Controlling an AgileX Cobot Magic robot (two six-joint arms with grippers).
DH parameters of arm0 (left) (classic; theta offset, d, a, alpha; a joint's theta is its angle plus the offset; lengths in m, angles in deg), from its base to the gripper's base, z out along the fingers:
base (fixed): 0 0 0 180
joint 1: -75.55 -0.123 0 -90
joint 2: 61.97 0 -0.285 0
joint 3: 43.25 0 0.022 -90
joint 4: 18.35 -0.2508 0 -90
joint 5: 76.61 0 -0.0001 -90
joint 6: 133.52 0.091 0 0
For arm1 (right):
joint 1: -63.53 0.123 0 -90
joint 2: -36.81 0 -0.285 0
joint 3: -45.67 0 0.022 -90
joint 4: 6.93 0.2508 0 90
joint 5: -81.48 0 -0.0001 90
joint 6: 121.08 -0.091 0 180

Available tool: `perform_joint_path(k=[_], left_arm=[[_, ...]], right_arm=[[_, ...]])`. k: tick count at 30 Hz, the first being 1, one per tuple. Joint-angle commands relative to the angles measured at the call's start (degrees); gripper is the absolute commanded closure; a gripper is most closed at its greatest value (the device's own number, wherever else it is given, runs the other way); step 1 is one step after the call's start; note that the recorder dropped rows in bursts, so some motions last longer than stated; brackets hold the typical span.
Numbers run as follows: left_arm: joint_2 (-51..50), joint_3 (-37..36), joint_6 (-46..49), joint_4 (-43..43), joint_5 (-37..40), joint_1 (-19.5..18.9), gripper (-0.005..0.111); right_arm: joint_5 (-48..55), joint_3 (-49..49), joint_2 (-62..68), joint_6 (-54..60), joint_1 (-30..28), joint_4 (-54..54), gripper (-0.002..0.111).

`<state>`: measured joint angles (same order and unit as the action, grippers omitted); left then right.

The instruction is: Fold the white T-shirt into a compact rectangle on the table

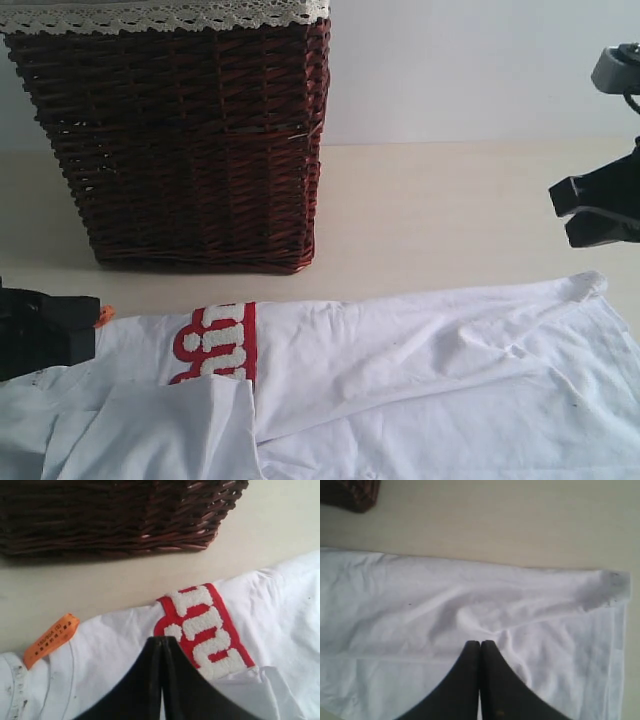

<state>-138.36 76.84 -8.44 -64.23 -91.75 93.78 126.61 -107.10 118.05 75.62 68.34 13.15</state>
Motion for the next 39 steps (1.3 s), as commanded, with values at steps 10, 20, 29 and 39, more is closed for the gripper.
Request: perform_joint_path(k=[10,20,29,39], left_arm=[[3.61,-2.83,-12.83,-0.18,2.79,0.82,0.107],[0.17,-6.18,-37.85,-32.1,-9.27,8.35,0.103],[-8.44,0.72,-38.32,-35.89,-9.86,8.41,0.037],[-17.67,9.36,-41.21,-45.76,-6.23,9.19,0.04]], right_arm=[[1.47,-0.17,-2.81,7.38,-0.14,10.72,0.108],[4.02,-0.17,-2.81,14.93,-0.14,19.32,0.108],[4.1,-0.17,-2.81,15.02,-0.14,19.45,0.108],[2.66,-0.17,-2.81,15.17,-0.14,19.44,0.108]])
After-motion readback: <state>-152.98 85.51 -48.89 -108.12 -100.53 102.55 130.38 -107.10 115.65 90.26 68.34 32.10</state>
